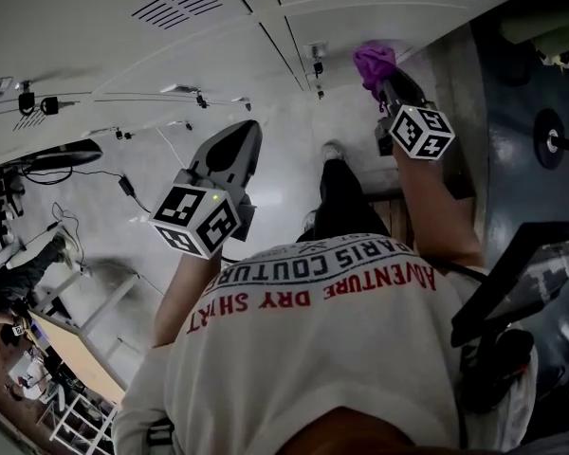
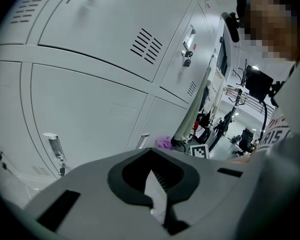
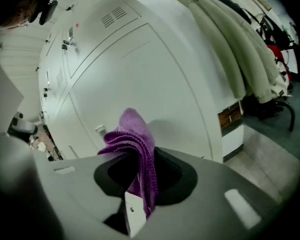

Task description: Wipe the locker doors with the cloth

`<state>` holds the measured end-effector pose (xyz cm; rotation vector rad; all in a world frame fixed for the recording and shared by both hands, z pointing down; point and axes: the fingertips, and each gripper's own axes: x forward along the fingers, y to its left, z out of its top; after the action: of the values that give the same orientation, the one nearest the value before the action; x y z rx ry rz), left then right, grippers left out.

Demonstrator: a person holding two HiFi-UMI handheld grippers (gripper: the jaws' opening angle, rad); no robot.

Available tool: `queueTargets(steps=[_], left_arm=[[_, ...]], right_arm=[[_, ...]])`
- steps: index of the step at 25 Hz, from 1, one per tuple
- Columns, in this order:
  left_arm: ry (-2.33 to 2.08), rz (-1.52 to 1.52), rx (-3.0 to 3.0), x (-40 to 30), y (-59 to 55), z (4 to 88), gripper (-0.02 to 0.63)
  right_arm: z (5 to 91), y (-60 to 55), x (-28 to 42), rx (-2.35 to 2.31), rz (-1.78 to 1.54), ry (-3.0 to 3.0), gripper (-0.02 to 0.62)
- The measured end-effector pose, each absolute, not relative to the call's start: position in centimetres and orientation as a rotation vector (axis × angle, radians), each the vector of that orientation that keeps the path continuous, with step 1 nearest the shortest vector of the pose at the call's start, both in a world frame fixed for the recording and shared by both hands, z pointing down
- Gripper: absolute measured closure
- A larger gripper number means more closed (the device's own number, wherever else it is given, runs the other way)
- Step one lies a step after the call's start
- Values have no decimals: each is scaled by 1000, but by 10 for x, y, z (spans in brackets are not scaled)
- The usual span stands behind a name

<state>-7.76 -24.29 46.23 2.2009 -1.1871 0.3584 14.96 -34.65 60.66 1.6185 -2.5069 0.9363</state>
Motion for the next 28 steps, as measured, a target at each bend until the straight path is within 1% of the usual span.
queueTargets(steps=[5,10,21,25,28], left_arm=[[-1220,350,2182,-89,-240,464,606],[-1255,348,2149,-106,-235,473,606],[-1290,342,2084,-123,-235,495,606],[-1299,347,2071,-126,-237,501,606],[-1298,351,2070,-125,-237,502,606]], right_arm=[[618,-321,70,1355,923,-2591,518],[654,-310,26,1250,964,-2548,518],[708,-340,-7,1242,980,-2432,518],[717,-352,-5,1267,998,-2415,518],[719,-362,0,1250,943,-2413,518]])
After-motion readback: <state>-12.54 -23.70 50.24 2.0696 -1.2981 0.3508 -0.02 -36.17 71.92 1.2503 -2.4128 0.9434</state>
